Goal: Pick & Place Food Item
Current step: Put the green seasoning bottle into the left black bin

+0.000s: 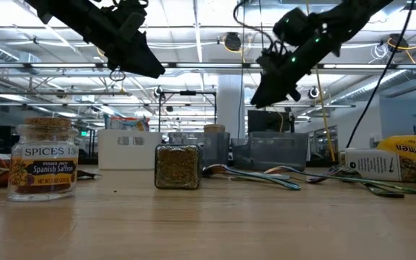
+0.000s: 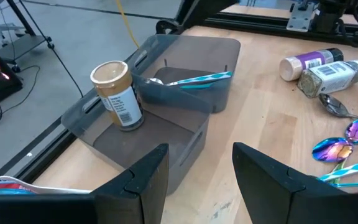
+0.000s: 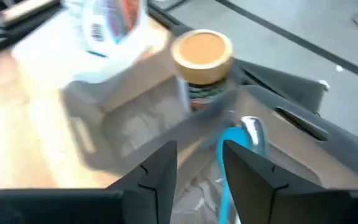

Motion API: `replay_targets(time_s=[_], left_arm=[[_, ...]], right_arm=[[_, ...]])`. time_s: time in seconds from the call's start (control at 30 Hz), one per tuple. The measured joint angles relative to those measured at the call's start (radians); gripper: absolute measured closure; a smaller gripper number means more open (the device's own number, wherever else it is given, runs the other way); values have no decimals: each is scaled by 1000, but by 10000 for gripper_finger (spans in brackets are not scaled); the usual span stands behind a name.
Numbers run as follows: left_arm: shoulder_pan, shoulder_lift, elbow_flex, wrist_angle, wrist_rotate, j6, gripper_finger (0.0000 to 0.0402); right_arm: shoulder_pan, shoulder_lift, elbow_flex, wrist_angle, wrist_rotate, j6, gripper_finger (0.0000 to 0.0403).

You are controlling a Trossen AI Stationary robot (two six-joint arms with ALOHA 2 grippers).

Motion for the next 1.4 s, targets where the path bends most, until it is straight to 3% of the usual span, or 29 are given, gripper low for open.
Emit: replay_targets(time_s=[0.1, 0.2, 0.5, 0.63, 0.9, 1.1, 1.4], left_arm=[[0, 0, 0, 0, 3, -9, 215], [-1, 0, 0, 0, 19, -33, 215], [-14, 31, 0, 13, 117, -121, 215], [-55, 84, 0, 33, 134, -146, 215], [-161, 274, 0, 200, 135, -143, 215], [-214, 382, 0, 285, 135, -210, 215], [-227, 397, 1, 299, 123, -412, 215]], right_arm=[[63, -67, -54, 35, 5, 1, 280], [135, -124, -148, 180, 5, 28, 280], [356, -145, -511, 976, 4, 161, 282], [448, -114, -607, 1173, 4, 163, 280], [635, -78, -616, 1220, 5, 139, 280], [708, -45, -617, 1220, 10, 196, 267], [764, -33, -616, 1163, 36, 178, 198]])
